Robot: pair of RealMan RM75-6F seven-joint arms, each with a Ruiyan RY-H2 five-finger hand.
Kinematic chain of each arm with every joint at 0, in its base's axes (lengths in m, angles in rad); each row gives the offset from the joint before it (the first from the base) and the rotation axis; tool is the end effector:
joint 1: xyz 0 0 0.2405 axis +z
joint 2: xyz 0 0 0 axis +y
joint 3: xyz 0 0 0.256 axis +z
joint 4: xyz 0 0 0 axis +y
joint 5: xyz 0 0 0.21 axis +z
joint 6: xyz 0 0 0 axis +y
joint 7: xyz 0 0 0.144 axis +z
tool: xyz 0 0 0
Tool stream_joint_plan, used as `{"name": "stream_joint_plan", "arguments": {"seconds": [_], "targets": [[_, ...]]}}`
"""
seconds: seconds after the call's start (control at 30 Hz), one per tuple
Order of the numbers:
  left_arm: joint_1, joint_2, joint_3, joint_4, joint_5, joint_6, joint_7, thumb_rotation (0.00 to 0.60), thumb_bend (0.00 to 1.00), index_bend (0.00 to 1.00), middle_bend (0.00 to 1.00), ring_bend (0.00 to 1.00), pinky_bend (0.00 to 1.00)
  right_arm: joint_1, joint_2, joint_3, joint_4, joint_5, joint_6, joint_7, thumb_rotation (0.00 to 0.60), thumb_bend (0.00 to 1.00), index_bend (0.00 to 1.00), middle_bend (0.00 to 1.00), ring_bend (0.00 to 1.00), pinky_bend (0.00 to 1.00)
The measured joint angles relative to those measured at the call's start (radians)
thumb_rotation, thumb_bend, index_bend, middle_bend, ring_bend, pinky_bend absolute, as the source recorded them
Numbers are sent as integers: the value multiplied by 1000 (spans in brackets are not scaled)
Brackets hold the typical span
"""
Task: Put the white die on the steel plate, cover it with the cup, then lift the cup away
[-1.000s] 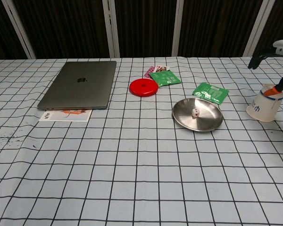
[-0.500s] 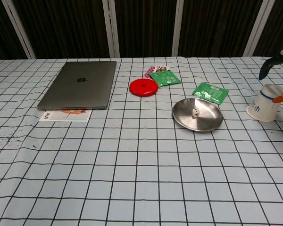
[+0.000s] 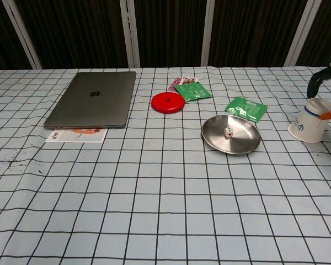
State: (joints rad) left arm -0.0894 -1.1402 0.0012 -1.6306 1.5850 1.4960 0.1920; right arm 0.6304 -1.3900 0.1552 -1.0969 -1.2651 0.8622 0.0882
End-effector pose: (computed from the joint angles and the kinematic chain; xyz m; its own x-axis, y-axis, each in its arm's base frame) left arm -0.2968 0.1705 0.1407 0.5378 0.0239 0.8428 0.8398 -0.1037 -0.5329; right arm -0.2871 -0.3859 0.0845 0.4767 -0.2226 0.8504 -0.8789 -0.1378 0.4566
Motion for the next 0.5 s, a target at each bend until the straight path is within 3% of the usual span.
{"name": "stream_joint_plan", "arguments": {"seconds": [0.5], "targets": [[-4, -10, 0, -1, -7, -11, 25, 600, 275, 263, 0, 0, 128, -1, -22, -13, 61, -24, -10, 41, 600, 247, 441, 438, 220, 0]]}}
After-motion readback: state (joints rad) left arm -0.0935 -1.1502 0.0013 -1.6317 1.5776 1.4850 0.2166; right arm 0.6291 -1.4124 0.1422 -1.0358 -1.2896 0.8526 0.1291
